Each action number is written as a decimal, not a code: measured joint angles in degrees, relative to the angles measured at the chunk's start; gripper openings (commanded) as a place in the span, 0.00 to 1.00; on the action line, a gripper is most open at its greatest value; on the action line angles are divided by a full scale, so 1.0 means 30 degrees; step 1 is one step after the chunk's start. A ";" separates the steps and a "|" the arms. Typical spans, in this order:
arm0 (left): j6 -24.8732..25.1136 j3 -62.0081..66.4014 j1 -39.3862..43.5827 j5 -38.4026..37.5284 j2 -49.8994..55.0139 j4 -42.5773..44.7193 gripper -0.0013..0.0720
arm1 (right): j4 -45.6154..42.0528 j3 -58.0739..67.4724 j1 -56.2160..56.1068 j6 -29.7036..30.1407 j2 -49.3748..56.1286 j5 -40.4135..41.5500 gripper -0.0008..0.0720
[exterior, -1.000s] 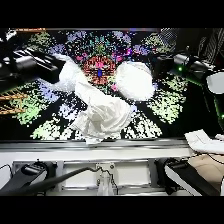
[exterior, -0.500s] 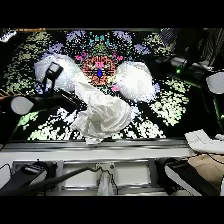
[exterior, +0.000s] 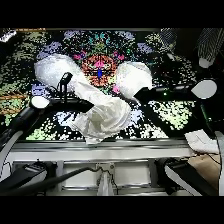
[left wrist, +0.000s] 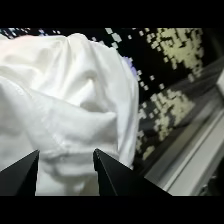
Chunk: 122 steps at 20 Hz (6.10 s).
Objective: Fold the clothes and pants, and hang the long-sleeved shirts on hangers.
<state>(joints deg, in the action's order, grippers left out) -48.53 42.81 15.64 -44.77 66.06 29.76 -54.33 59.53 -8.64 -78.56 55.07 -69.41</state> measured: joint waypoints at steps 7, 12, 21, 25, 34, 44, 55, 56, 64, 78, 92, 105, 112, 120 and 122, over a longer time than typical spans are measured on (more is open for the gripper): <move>0.1923 -0.0029 0.0000 0.0080 0.2506 -0.3905 0.52 | 0.0714 -0.1137 -0.2776 -0.0138 -0.0007 0.1158 0.79; 0.2251 -0.0029 -0.0911 -0.0233 0.2492 -0.3410 0.52 | 0.0546 -0.1268 -0.3789 -0.0284 -0.0007 0.1858 0.79; 0.2331 -0.0029 -0.0918 -0.0787 0.2339 -0.3504 0.53 | 0.0386 -0.1290 -0.4036 -0.0284 -0.0007 0.2623 0.79; 0.2339 -0.0029 0.0117 -0.0845 0.2477 -0.3942 0.39 | 0.0328 -0.1290 -0.4036 -0.0284 -0.0007 0.2732 0.79; 0.5231 0.1603 0.0539 0.0525 0.1195 -1.1402 0.03 | 0.0226 -0.1341 -0.4845 -0.1224 -0.0080 0.2098 0.73; 0.8371 0.9275 0.4444 1.0899 -0.1071 -0.8874 0.03 | -0.7315 -0.2637 -1.2116 -0.9311 -0.2594 0.4699 0.60; 0.8684 1.0207 0.8684 1.4724 -0.1566 -0.1042 0.03 | -1.1220 -0.4568 -1.1657 -2.5361 -0.2266 1.7762 0.60; 0.8684 1.0214 0.8728 1.4768 -0.1566 -0.0896 0.03 | -1.1256 -0.4597 -1.1038 -2.6345 -0.2200 1.8447 0.60; 0.8684 1.0214 0.8823 1.4542 -0.1566 -0.0474 0.03 | -1.1322 -0.4656 -0.8189 -3.0170 -0.1923 2.0385 0.60; 0.7351 1.0207 0.7475 1.3129 -0.1566 -0.0415 0.03 | -1.1511 -0.2841 -0.7643 -1.9460 -0.1676 1.4695 0.04; -0.2055 1.1162 0.3920 0.8080 -0.3789 -0.1341 0.03 | -1.0856 1.5956 -0.4656 -0.1661 0.2193 0.6958 0.04; -1.1125 0.9734 -0.3133 -0.6098 0.1763 0.7009 0.03 | -0.8874 1.5934 -0.6674 -0.0816 1.0484 -0.5013 0.04; -1.1883 0.5588 -0.5093 -0.9202 0.2710 0.8196 0.04 | -0.8874 1.5271 -0.8619 -0.1297 1.4105 -0.2739 0.04; -1.1999 0.4743 -1.0018 -0.9508 0.2484 0.5413 0.72 | -0.8313 1.5234 -0.9537 -0.1450 1.5795 0.0991 0.04; -1.1555 0.4714 -1.1642 -0.9289 0.2339 0.3643 0.67 | -0.8153 1.5234 -0.9573 -0.1428 1.5883 0.1552 0.04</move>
<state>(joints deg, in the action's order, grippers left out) -83.20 56.95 -19.29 -72.64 73.08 40.69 -78.78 105.23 -37.36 -82.85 102.72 -64.75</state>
